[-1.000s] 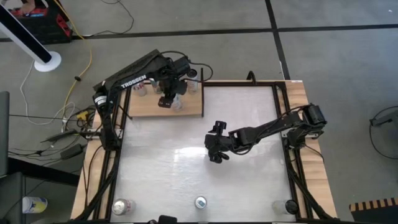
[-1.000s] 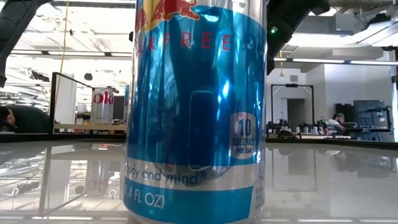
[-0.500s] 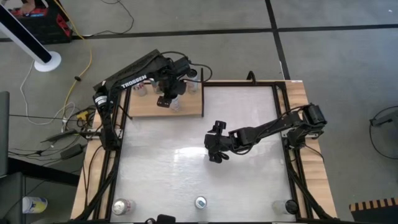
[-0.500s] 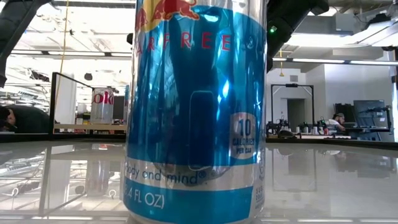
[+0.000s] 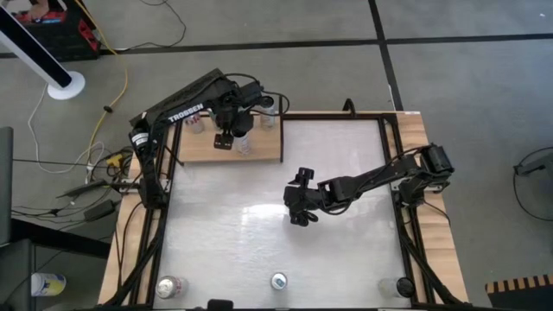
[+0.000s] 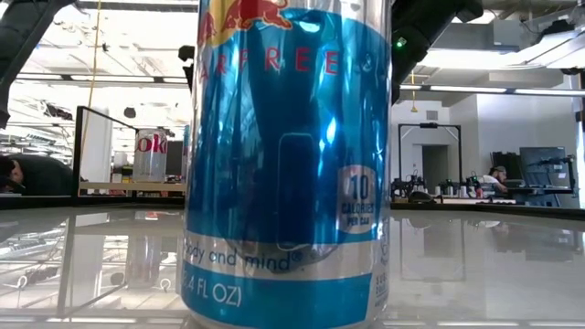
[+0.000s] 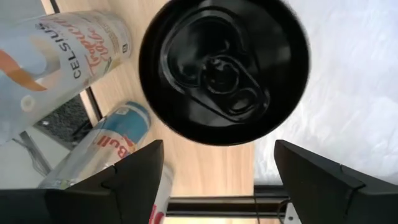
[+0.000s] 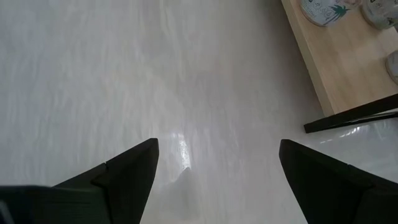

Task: Place canned beverage on shelf
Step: Put the peach vibe celsius soda can aligned with the other peach vibe celsius soda can on the shelf

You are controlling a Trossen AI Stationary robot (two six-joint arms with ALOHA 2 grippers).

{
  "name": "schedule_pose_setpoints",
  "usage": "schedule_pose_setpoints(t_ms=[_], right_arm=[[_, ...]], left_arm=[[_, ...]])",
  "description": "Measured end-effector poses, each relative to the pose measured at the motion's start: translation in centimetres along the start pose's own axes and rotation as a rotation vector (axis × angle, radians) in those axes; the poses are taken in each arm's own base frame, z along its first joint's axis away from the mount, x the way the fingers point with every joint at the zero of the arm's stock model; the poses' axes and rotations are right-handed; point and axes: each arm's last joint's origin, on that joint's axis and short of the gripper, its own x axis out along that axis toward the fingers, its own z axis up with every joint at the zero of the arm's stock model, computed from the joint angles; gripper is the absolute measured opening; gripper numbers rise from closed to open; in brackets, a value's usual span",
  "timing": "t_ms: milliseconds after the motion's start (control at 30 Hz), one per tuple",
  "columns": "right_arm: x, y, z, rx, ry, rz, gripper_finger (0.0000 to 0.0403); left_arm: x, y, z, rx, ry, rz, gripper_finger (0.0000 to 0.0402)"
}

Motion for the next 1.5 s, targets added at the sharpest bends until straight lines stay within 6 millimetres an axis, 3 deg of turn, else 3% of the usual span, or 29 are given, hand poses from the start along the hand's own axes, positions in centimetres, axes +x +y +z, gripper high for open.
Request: schedule_pose_setpoints(t_ms=[200, 600, 1067, 1500], right_arm=[[0.0, 0.0, 0.0, 0.001, -0.001, 0.0, 0.0359], [0.0, 0.0, 0.0, 0.002, -0.003, 0.0, 0.0359], [0.0, 0.0, 0.1, 0.007, -0.011, 0.001, 0.0359], [0.0, 0.0, 0.1, 0.006, -0.011, 0.001, 0.0359]], left_arm=[[0.0, 0.0, 0.0, -0.005, -0.009, -0.014, 0.0228], [0.0, -0.1, 0.1, 0.006, -0.029, -0.036, 0.001], [0.1, 0.6, 1.1, -0.012, -0.118, 0.03, 0.0], [1.6, 1.2, 2.7, -0.011, -0.157, 0.061, 0.0]])
